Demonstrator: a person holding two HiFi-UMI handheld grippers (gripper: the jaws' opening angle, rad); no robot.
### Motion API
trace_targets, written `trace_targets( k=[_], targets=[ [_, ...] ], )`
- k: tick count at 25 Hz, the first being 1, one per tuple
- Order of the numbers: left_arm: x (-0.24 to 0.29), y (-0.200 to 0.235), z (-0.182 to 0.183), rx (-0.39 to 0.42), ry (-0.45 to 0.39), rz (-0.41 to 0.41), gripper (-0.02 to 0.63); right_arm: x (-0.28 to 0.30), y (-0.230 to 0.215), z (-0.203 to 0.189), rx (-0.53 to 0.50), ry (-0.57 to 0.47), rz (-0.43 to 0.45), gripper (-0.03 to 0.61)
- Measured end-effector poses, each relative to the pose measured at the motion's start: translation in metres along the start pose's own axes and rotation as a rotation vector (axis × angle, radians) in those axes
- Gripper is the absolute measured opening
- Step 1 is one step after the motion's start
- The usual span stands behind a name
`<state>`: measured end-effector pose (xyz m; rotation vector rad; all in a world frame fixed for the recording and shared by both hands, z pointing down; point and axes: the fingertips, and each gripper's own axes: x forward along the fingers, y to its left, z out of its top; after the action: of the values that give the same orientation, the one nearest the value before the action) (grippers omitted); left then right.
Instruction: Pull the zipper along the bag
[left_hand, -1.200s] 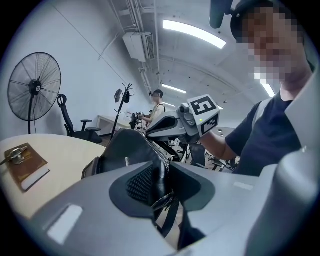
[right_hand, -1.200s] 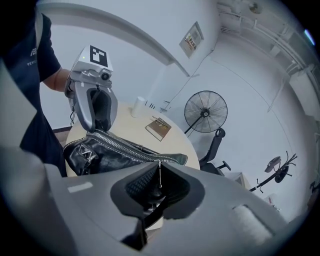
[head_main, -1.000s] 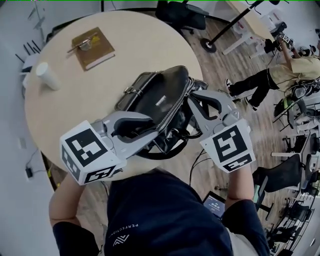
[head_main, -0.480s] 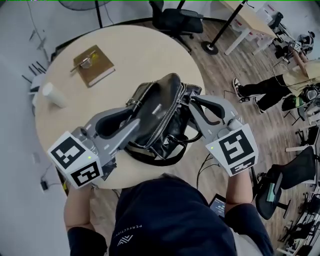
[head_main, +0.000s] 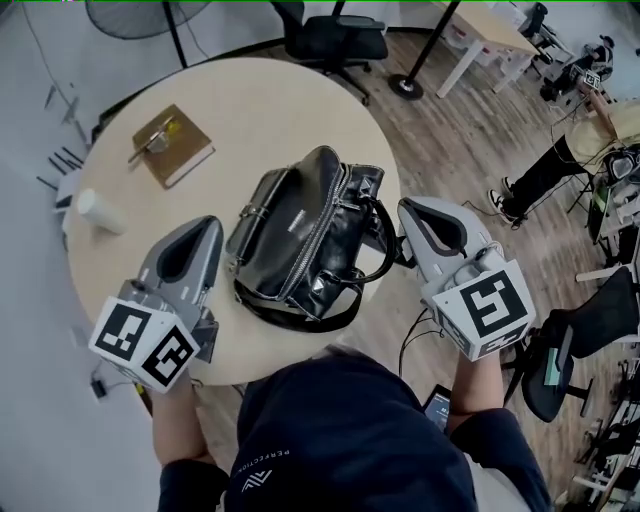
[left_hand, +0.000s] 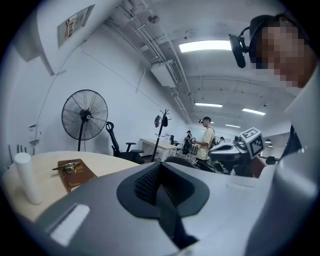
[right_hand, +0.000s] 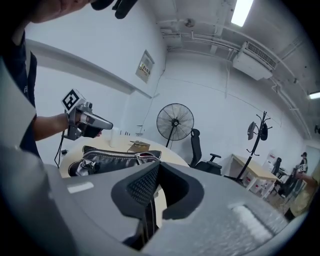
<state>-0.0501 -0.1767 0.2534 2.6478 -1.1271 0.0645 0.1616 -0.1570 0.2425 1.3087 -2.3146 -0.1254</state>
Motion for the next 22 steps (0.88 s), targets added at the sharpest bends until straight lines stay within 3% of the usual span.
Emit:
trace_targets(
  k=[11, 22],
  targets=[
    [-0.007, 0.007, -0.013, -0.038, 0.015, 0.095, 0.000, -0.008, 0.022, -0.004, 0.153, -0.044, 0.080, 0.002],
    [-0.017, -0.009, -0.027, -0.069, 0.039, 0.093, 0.058, -0.015, 0.038, -0.007, 0.212, -0.072, 0.161, 0.002]
  ],
)
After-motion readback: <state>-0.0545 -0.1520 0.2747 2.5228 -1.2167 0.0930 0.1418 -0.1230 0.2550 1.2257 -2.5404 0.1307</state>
